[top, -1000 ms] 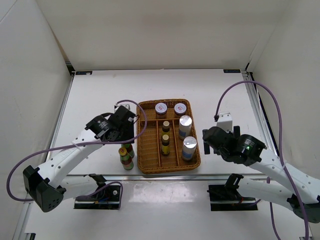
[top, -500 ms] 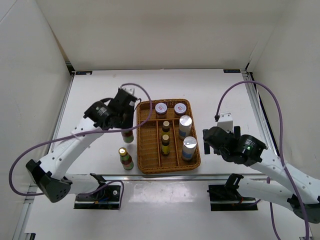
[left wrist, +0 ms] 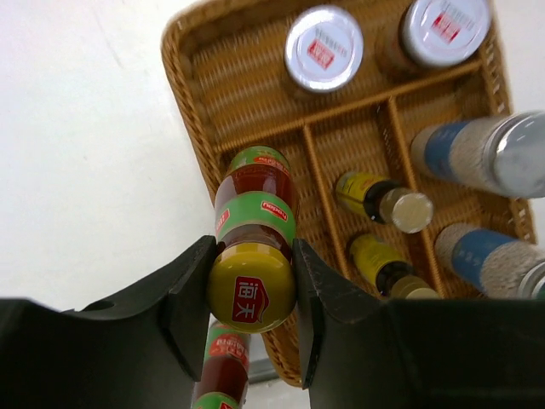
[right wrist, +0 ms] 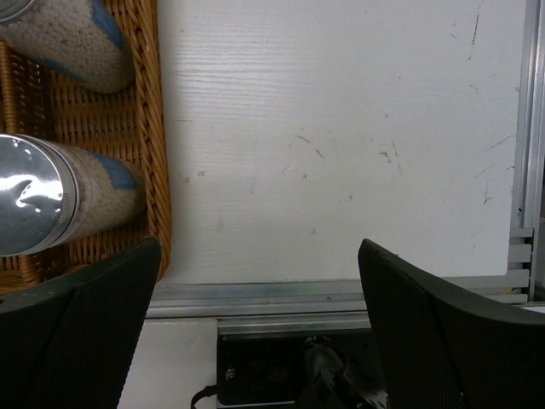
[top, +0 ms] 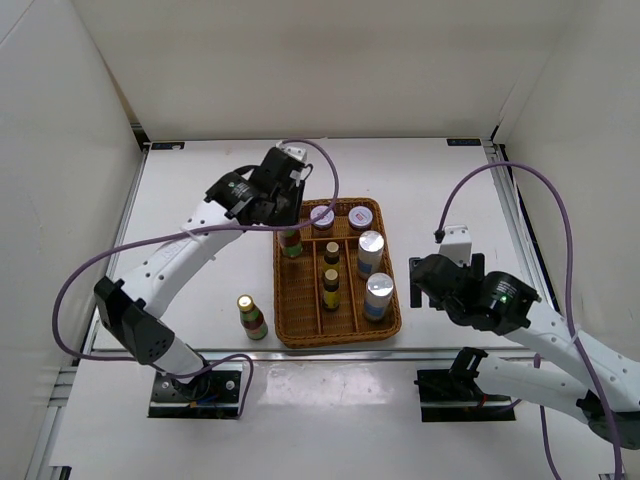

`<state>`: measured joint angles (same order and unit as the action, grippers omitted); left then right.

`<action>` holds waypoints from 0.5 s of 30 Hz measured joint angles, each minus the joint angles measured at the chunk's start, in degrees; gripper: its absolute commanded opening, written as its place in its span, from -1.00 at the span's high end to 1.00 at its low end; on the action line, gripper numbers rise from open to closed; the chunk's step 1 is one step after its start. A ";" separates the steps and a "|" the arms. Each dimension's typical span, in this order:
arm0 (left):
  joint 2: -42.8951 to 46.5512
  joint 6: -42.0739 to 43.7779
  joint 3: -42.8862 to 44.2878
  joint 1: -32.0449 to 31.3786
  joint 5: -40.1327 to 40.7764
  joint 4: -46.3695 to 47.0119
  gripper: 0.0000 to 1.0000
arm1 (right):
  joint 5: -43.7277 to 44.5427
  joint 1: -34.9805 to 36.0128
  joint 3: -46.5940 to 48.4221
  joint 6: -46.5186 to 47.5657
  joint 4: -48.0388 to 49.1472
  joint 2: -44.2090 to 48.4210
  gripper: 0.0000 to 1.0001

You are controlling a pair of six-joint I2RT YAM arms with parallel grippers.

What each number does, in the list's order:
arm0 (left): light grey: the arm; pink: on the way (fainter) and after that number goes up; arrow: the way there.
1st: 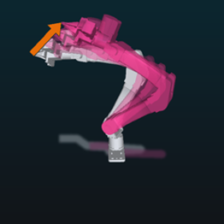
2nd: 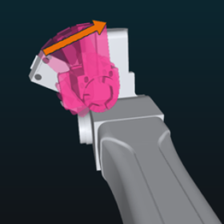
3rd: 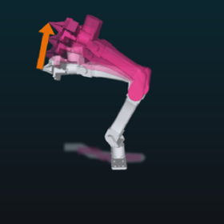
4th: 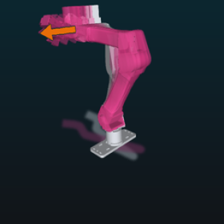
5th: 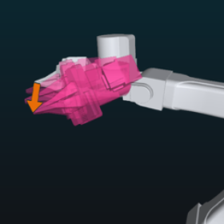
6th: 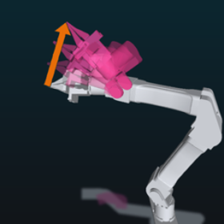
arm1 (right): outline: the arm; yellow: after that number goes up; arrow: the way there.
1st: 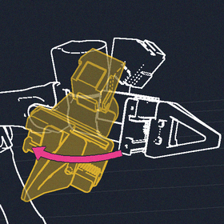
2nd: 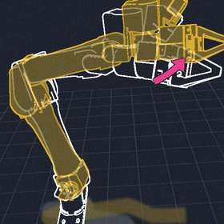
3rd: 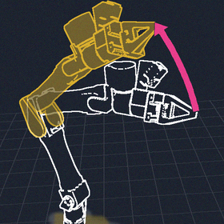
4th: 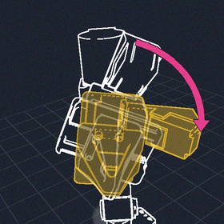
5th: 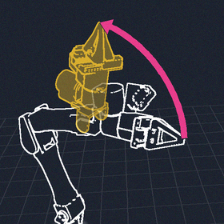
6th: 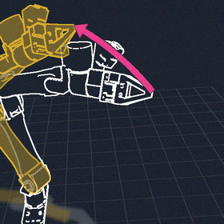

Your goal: Organize the condiment bottles

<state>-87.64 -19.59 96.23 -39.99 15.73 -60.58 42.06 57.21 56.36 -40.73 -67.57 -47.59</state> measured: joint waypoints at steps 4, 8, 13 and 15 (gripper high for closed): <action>-0.87 -0.96 -4.44 -0.70 -1.20 0.52 0.78 | 0.28 0.00 0.00 -0.59 -0.13 1.29 -1.00; -0.90 -2.64 -8.85 -1.46 -2.29 2.45 0.68 | 0.48 0.00 0.00 -0.94 -0.46 1.92 -1.00; -0.68 -4.66 -14.23 -2.01 -3.41 6.80 0.17 | 0.66 0.00 0.00 -0.92 -0.59 1.90 -1.00; 0.02 -5.11 -15.47 -2.14 -3.54 8.46 -0.17 | 0.66 0.00 0.00 -0.92 -0.98 1.92 -1.00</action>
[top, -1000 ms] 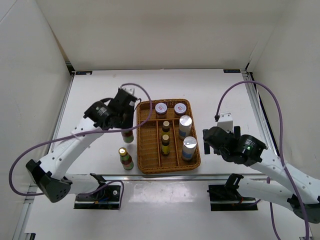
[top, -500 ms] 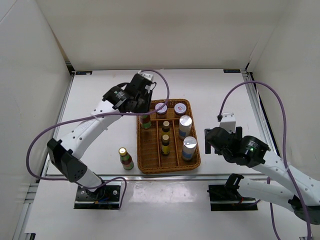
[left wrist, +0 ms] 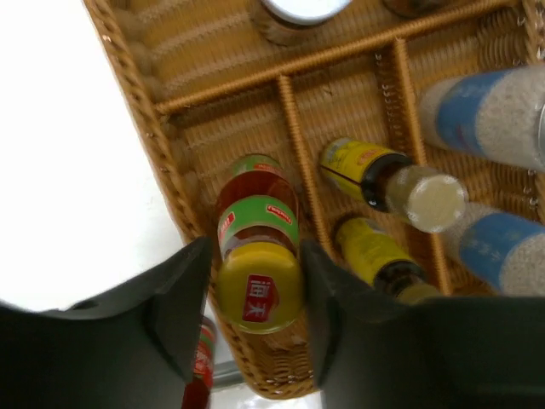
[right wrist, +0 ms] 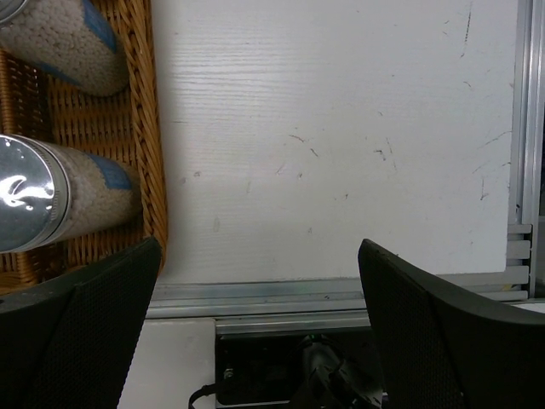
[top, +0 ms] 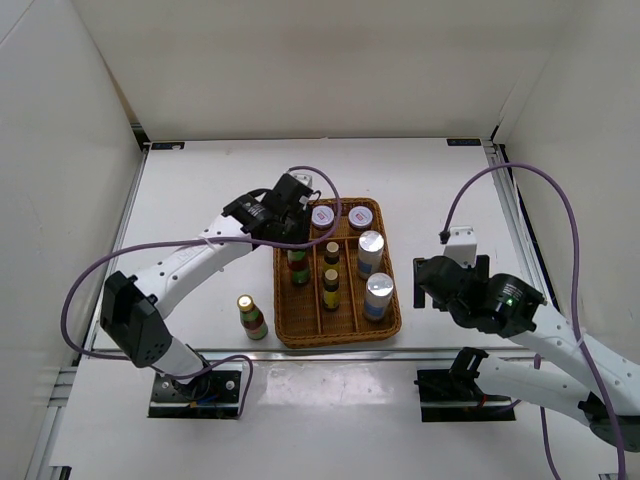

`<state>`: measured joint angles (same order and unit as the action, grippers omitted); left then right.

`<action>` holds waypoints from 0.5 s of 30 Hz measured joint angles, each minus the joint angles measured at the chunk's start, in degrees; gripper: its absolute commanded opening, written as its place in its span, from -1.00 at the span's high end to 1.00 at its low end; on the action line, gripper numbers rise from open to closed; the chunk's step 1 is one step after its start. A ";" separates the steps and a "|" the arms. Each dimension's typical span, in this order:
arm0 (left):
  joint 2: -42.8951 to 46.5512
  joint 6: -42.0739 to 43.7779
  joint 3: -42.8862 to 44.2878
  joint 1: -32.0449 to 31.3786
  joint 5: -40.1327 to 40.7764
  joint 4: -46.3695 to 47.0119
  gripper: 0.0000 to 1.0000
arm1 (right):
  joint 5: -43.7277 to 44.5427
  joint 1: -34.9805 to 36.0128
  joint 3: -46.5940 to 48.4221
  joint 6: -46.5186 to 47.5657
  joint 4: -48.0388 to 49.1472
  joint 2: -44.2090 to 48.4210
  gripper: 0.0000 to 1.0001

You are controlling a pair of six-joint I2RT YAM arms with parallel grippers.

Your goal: Organize the condiment bottles

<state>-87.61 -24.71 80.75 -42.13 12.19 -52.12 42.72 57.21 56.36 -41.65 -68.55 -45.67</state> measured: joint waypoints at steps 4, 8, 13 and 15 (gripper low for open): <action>0.48 0.20 -0.44 0.00 -0.55 1.07 -1.00 | 0.35 0.00 0.00 -0.09 -0.39 0.66 -1.00; 1.66 -0.44 2.86 0.00 1.49 -1.81 -1.00 | 0.59 -0.02 -0.04 -0.85 -0.50 1.84 -1.00; 11.13 -3.04 5.86 -0.79 5.68 -7.10 -1.00 | 0.59 -0.04 -0.37 -0.74 -0.46 1.73 -1.00; 17.35 -5.33 5.44 -2.12 6.64 -9.70 -1.00 | 0.57 -0.04 -0.46 -0.24 -0.35 1.09 -1.00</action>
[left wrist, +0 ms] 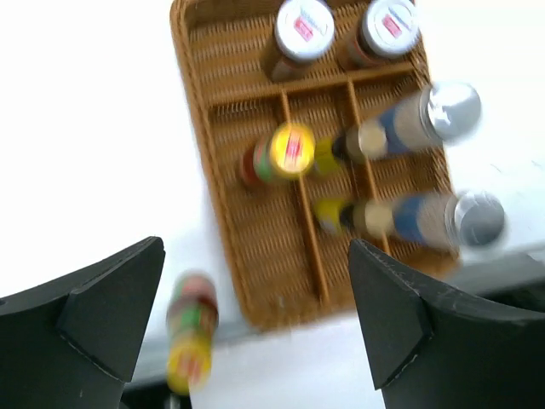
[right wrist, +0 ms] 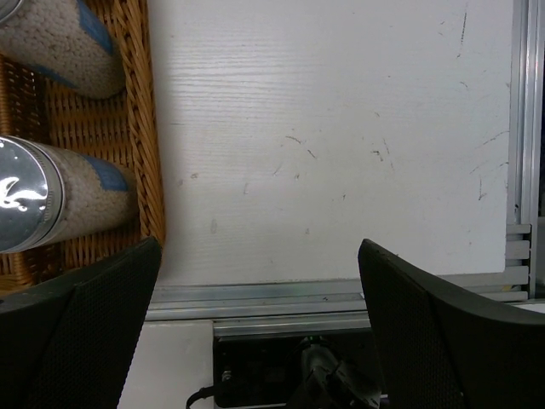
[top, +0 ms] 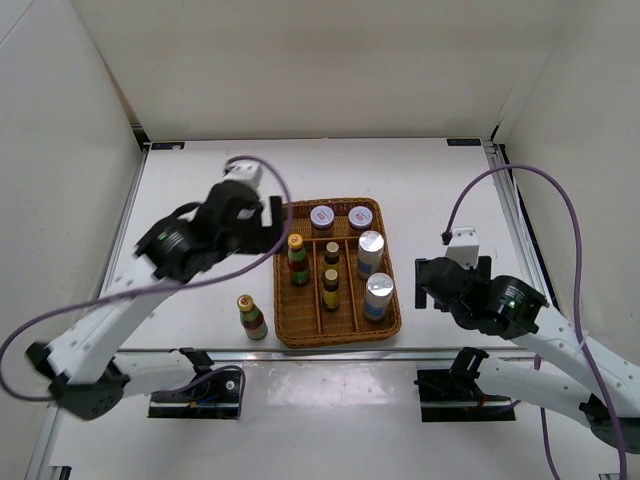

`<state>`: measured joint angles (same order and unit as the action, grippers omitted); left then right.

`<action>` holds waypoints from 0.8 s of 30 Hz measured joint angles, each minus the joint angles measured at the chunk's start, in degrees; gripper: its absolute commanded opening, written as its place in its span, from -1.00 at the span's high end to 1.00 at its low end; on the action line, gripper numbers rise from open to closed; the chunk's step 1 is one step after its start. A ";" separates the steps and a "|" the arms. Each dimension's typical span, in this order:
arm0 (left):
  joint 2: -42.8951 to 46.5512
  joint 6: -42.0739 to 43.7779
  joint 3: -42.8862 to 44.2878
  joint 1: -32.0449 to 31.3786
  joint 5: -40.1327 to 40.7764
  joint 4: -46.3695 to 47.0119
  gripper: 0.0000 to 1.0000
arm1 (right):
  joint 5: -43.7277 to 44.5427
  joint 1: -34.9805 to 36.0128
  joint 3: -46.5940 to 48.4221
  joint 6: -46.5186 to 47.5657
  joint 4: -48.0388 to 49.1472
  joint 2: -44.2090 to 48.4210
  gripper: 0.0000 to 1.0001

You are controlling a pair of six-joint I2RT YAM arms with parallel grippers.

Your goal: Organize the condiment bottles

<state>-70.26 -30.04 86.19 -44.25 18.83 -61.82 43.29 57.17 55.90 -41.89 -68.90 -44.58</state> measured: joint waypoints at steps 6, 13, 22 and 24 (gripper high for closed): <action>17.84 -8.79 -6.38 -2.93 0.92 -10.23 -1.00 | -0.48 0.00 -0.33 1.46 0.76 -2.08 -1.00; 17.49 -14.05 -14.95 -3.04 -2.45 -14.05 -1.00 | -1.22 0.00 -0.33 2.32 1.70 -2.36 -1.00; 16.09 -16.13 -23.91 -3.13 -4.52 -15.30 -0.76 | -1.53 0.00 -0.33 2.69 1.79 -2.21 -1.00; 15.43 -16.02 -23.91 -3.13 -4.50 -14.91 -0.68 | -1.55 0.00 -0.33 2.67 1.81 -2.01 -1.00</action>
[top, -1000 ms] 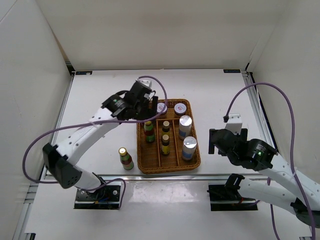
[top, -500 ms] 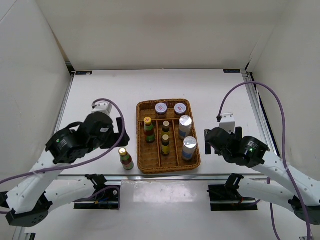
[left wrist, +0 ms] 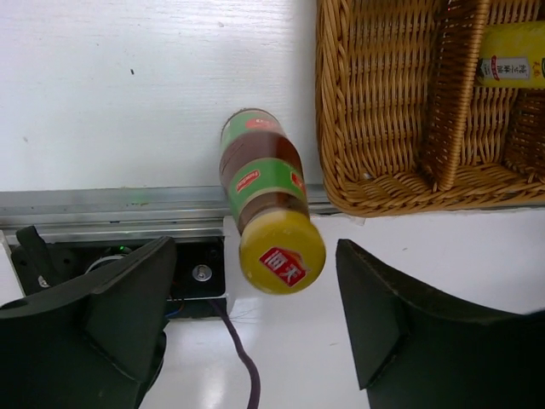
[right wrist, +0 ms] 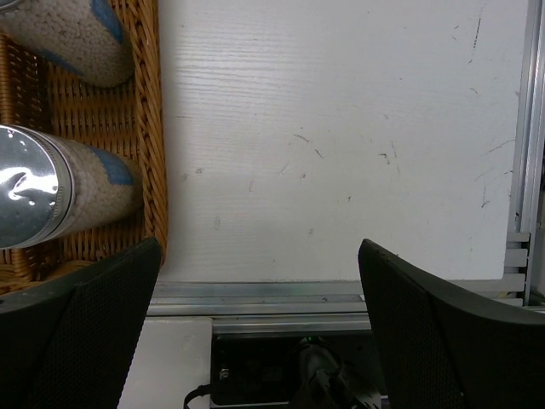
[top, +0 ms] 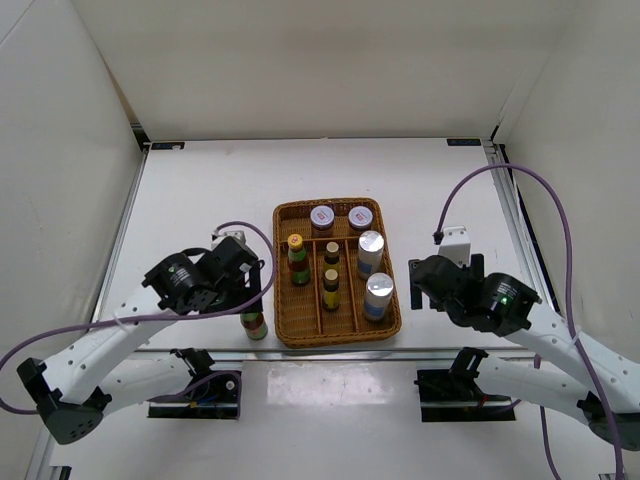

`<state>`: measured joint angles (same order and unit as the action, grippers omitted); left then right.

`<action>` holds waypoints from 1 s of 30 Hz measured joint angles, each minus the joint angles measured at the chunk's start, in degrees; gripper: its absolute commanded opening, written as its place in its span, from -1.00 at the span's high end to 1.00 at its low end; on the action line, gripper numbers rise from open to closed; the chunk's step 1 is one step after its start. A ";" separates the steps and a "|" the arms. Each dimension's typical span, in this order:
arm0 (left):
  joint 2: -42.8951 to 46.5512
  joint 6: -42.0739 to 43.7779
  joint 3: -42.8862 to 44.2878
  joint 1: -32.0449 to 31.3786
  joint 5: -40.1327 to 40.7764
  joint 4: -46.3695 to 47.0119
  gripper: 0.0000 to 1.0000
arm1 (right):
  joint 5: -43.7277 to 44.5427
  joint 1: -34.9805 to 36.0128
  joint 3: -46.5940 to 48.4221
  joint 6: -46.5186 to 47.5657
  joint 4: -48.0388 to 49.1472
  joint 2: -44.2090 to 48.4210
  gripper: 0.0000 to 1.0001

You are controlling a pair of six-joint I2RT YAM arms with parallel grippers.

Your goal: Organize the condiment bottles

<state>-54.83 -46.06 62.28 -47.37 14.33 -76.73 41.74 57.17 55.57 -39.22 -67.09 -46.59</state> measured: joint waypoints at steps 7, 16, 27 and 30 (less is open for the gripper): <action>-3.76 1.70 -0.11 0.00 -0.02 2.91 -0.03 | -0.13 0.00 0.00 0.02 0.00 0.63 -1.00; -7.96 6.05 5.86 -0.33 0.07 1.22 0.79 | -0.15 0.00 0.00 0.00 0.00 0.85 -1.00; -21.92 9.84 36.52 -7.80 7.41 -0.42 0.79 | -0.15 0.00 0.00 -0.22 0.00 0.85 -1.00; -23.37 10.05 35.43 -8.74 7.37 0.46 0.79 | -0.15 0.00 0.00 -0.52 -0.02 0.85 -1.00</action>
<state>-78.19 -36.01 97.71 -56.12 21.69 -76.27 41.58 57.17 55.57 -39.75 -67.11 -45.74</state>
